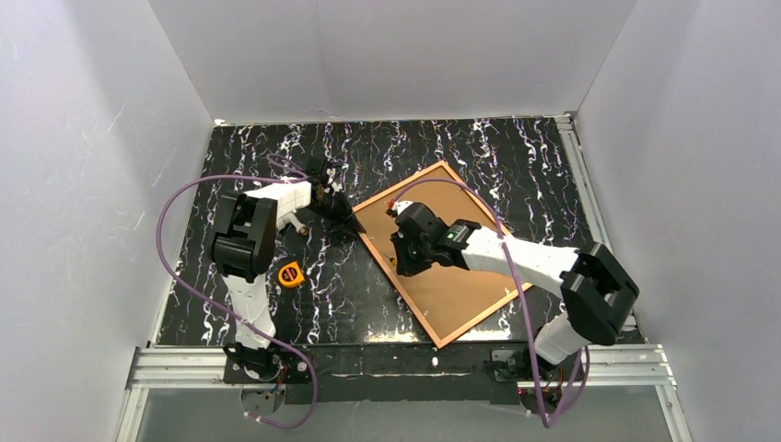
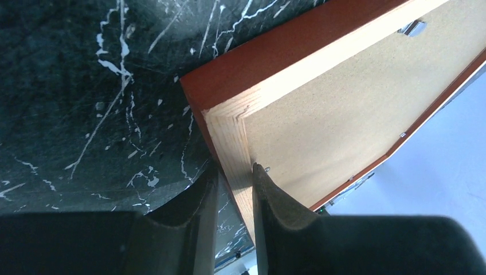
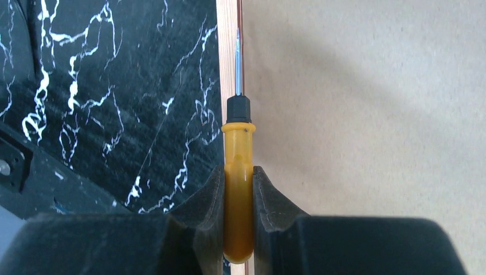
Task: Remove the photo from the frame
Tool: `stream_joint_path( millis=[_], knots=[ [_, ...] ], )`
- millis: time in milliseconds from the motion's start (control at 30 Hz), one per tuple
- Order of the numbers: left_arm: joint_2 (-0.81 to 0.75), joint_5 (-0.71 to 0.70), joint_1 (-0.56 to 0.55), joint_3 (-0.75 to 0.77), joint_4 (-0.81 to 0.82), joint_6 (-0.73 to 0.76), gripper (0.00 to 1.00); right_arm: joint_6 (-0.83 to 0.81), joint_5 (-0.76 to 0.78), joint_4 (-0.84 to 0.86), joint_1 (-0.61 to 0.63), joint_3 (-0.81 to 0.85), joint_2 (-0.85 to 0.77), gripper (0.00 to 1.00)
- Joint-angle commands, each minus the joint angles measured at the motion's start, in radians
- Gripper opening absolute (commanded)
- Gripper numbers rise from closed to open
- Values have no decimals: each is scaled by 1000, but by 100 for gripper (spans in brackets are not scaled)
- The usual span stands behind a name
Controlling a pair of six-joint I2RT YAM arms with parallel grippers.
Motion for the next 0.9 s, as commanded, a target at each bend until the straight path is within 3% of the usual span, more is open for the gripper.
stream_joint_path(
  millis=[0, 400, 800, 867],
  knots=[
    [56, 52, -4, -26, -37, 67, 0, 9, -1, 67, -26, 70, 73, 1],
    [56, 47, -4, -32, -122, 20, 0, 26, 42, 119, -34, 138, 222, 1],
    [52, 53, -3, -44, -154, -37, 0, 32, 135, 59, -35, 286, 343, 1],
    [52, 39, 0, -15, -201, -31, 18, 31, 130, 59, -36, 277, 335, 1]
  ],
)
